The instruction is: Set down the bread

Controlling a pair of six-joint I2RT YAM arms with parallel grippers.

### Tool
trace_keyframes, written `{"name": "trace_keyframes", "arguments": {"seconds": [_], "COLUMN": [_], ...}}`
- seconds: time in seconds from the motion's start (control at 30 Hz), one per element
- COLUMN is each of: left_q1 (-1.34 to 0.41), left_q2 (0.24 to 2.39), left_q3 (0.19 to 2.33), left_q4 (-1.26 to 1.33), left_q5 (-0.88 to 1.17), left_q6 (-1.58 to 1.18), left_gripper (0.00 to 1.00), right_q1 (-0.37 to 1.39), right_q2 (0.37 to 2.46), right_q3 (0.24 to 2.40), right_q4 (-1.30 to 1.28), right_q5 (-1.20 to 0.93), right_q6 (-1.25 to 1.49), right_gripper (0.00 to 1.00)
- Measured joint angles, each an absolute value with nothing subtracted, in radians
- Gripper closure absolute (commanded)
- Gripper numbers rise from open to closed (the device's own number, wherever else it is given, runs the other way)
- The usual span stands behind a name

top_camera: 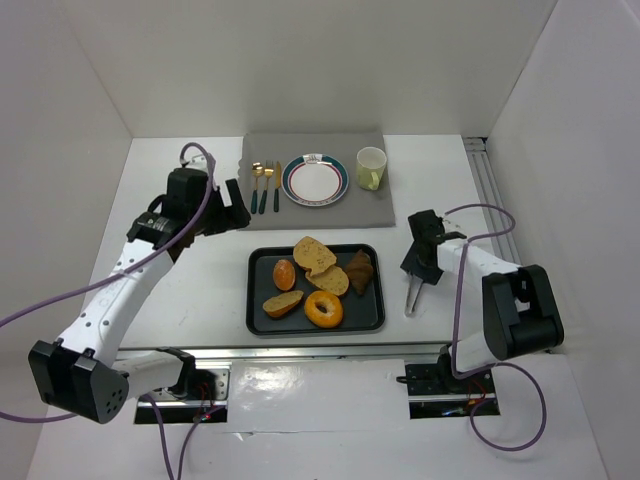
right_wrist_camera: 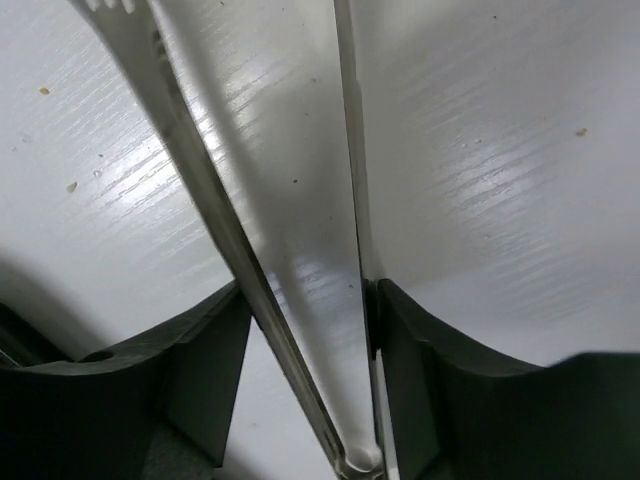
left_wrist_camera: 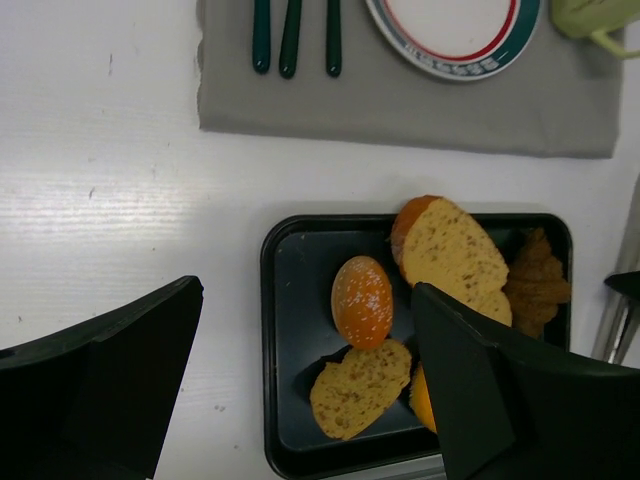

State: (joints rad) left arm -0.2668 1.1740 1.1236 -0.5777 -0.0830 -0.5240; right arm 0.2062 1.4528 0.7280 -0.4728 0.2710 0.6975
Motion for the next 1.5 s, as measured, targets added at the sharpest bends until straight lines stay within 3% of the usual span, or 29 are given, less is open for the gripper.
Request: {"name": "trace_keyframes", "arguments": {"seconds": [0.03,0.1,0.3,0.73,1.17,1.3,1.5], "left_q1": [-0.267,-0.267,-0.267,-0.267,-0.267,-0.267,-0.267], "left_q2": [1.174,1.174,1.178,1.208,1.208,1.208,1.208], "left_q3": [1.142,1.177,1.196,1.205,1.221,1.221,1.221], "left_q4": [-0.576,-0.575,-0.558,-0.554,-0.556,-0.556,-0.556], "left_q5": [-0.080,-0.070,-0.023,0.005,0.006,0.005,0.005], "left_q6": [-0.523,-0.523,-0.526,-0.527,-0.526,-0.526,-0.527], "left_gripper": [0.01,0.01,0.01,0.01,0.01,0.01,0.01], "right_q1": [0.207,0.212,0.214,0.217,0.314,0.360,0.379], "right_q2": [1.453,1.443,1.318,1.137,1.092,1.093,1.131], "right_q3": [0.730,0.747,0.859,0.956,1.079,1.105,1.145], "right_q4": [-0.476,-0.500,-0.579,-0.791,-1.002,-1.025,-0.968], "right_q5": [0.276,0.282,0.299,0.109,-0.007,0.022,0.269], "right_q6": [0.702,0.704,0.682,0.570,0.465,0.451,0.479], "right_gripper": [0.51,0.54,0.60,0.60,0.60,0.59,0.58]}}
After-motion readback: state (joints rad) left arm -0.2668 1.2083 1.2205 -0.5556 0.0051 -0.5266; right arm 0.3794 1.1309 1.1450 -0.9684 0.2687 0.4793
